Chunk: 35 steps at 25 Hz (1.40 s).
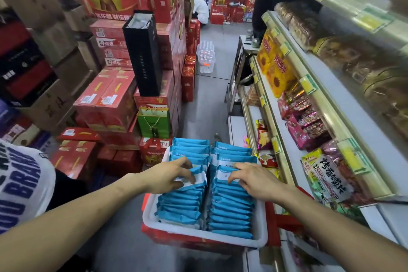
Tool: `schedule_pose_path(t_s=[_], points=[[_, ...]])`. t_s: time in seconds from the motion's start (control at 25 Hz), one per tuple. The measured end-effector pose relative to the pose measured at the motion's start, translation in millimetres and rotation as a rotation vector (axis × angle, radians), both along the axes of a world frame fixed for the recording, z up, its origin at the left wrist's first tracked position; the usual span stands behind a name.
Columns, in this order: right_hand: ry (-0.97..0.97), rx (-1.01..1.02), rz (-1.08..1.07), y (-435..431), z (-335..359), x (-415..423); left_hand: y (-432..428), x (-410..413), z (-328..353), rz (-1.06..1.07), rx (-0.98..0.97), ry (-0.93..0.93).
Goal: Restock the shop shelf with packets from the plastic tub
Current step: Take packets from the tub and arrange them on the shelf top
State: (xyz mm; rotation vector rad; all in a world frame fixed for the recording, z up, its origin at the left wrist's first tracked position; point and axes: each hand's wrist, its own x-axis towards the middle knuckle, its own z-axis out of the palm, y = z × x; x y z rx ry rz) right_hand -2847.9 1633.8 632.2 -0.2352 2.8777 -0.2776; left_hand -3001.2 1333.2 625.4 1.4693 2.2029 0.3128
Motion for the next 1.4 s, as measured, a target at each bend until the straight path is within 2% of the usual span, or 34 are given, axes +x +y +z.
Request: schedule_pose_path(t_s=[0.16,0.28,0.52,0.72,0.88,1.04,1.2,1.4], points=[[-0.063,-0.030,-0.009,5,21,-9,8,-5,7,-0.053,0.013,-0.056],[-0.080,-0.118,-0.073,19,65,-18,25,-32,50,-0.043,0.050,-0.076],[0.066,-0.084,-0.187,59,221,-27,96,-95,199,-0.056,0.220,-0.047],[0.203,-0.015,-0.317,98,343,-3,173,-99,321,-0.170,0.364,-0.060],[0.270,-0.004,-0.425,124,414,50,240,-71,386,-0.315,0.516,-0.134],[0.320,0.050,-0.575,146,458,128,307,-21,428,-0.509,0.528,-0.150],[0.313,0.112,-0.742,165,473,210,368,45,448,-0.663,0.526,-0.207],[0.303,0.139,-0.933,170,473,294,420,105,461,-0.824,0.495,-0.152]])
